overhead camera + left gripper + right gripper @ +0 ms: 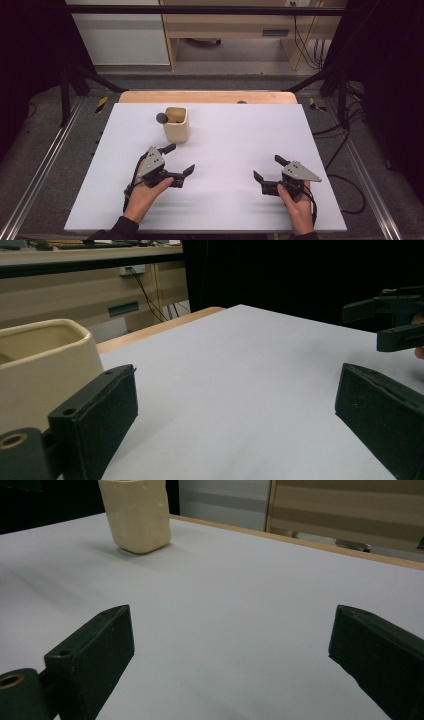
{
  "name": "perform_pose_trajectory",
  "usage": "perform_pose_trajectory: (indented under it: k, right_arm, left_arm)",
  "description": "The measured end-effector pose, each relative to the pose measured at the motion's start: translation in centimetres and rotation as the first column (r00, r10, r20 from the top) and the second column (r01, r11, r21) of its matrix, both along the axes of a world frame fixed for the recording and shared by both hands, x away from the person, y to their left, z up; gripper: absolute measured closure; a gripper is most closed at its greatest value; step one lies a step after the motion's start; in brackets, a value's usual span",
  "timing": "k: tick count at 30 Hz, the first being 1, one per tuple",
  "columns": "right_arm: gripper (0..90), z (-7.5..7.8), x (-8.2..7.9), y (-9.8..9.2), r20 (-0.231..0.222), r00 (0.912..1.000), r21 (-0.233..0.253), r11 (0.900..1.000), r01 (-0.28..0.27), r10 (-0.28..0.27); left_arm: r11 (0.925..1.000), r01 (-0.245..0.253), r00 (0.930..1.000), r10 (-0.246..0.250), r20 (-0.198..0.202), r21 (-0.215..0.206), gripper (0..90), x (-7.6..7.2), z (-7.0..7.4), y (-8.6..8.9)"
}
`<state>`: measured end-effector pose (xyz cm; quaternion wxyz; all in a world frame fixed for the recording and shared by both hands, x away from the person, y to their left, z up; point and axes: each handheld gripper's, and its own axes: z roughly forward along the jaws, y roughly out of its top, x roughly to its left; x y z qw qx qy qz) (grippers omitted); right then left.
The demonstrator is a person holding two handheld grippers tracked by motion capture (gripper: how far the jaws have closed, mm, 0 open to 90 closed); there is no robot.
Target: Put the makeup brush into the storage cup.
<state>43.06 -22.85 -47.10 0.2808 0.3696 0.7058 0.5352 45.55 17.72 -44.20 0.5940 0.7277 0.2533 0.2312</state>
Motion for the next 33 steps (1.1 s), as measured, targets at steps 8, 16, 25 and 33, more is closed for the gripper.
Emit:
perform_pose_trajectory:
  k: [8,16,25,33]
  right_arm:
    - [4.5,0.0,0.0,0.0,0.002,1.0,-0.001,1.0,0.0,0.0]
    - [4.5,0.0,-0.1,0.0,0.003,1.0,0.001,1.0,0.002,-0.002]
    - [4.4,0.2,-0.1,-0.1,0.006,1.0,0.003,1.0,0.006,-0.006]
    - [4.1,0.3,-0.2,-0.4,0.012,0.9998,0.007,1.0,0.013,-0.013]
  left_arm:
    - [0.9998,-0.022,0.9997,0.022,0.009,-0.004,3.2,-0.7,-0.3,1.6]
    - [0.9987,-0.048,0.9986,0.049,0.02,-0.014,3.2,-1.1,-0.2,3.2]
    - [0.9968,-0.074,0.9967,0.075,0.032,-0.03,3.2,-1.6,0.1,4.9]
    - [0.994,-0.104,0.9934,0.106,0.043,-0.033,3.2,-2.1,0.0,6.5]
